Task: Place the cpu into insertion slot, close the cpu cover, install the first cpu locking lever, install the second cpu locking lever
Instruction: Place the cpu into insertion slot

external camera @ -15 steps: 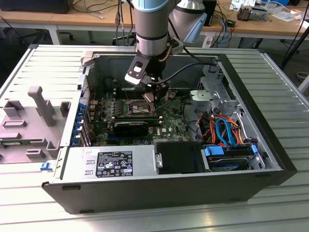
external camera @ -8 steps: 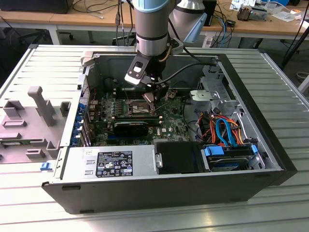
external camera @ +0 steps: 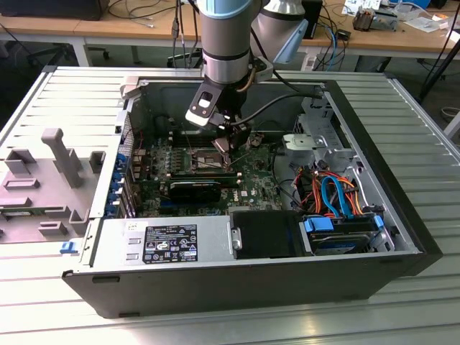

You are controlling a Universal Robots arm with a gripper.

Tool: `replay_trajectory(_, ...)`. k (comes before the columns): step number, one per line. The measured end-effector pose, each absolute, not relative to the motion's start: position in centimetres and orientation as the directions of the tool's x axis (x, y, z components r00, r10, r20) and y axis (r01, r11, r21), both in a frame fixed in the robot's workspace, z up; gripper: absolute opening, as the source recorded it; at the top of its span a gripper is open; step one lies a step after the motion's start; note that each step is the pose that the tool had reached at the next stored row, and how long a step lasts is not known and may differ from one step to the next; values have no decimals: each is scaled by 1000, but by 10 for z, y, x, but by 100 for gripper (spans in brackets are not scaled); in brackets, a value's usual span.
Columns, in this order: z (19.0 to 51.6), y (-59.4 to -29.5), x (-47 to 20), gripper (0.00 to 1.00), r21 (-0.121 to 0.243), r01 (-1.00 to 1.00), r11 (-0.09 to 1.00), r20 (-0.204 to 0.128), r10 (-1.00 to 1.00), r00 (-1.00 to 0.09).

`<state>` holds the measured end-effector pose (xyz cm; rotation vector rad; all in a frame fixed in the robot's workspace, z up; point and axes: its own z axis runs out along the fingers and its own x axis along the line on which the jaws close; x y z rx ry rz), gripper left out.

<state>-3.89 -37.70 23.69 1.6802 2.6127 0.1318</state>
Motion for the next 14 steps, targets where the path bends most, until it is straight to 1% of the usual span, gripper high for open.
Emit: replay_trajectory(14,236,-377,-39,54,89,910,405,18,913,-408)
